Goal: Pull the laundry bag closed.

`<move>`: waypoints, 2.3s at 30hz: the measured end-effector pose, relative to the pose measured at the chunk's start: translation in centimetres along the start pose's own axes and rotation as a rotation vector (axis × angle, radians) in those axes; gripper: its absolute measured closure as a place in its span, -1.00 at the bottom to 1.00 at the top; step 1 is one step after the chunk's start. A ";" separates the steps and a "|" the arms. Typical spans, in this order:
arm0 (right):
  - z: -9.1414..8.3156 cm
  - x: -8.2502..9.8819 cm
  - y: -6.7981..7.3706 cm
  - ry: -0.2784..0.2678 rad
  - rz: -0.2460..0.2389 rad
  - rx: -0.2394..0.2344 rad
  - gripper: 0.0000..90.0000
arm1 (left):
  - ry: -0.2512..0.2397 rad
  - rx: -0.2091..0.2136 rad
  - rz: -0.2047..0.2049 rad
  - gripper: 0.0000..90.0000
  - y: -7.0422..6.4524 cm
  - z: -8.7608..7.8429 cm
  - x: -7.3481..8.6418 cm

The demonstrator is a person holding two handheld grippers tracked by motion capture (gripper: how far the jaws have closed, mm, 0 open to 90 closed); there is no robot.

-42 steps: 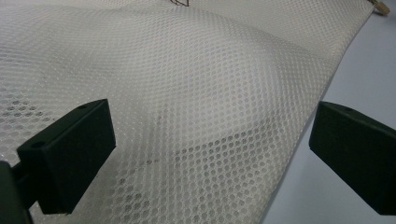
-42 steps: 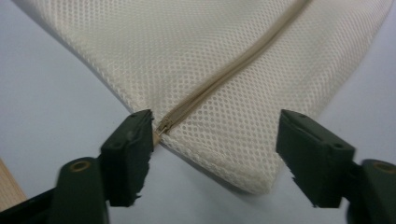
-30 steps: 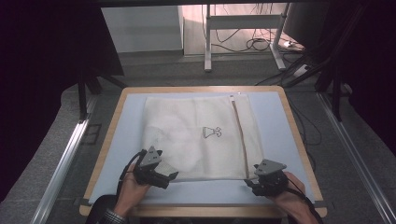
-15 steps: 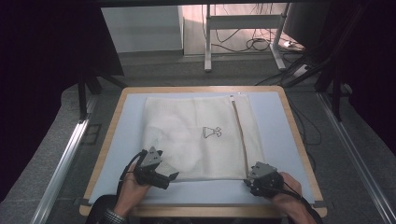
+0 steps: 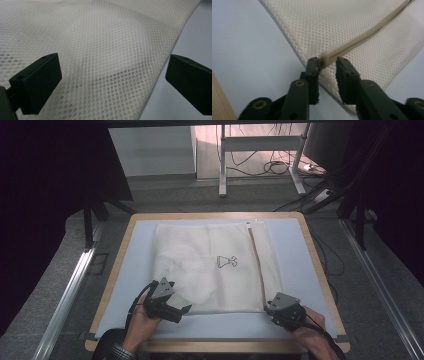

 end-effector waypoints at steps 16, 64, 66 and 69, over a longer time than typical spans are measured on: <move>0.8 -0.1 -0.9 -0.009 0.049 -0.037 0.55 | 0.023 0.001 -0.019 -0.97 -0.2 0.3 0.0; 0.6 -0.5 -0.6 0.010 0.056 -0.112 0.86 | 0.015 0.065 0.000 -0.63 -3.0 2.2 -2.6; 0.6 -0.5 -0.7 0.014 0.064 -0.116 0.87 | 0.006 0.073 -0.009 -0.52 -3.1 2.4 -2.9; 0.7 -0.6 -0.6 0.013 0.062 -0.119 0.88 | -0.007 0.101 -0.033 -0.40 -3.2 2.7 -3.3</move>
Point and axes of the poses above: each handheld gripper's, and its own axes: z roughly forward along the jaws, x roughly out of its underside, y roughly to its left, the point moved 4 cm from there along z, roughly forward along the jaws, and after that the axes turned 12 degrees about -y, right-handed, at the moved point
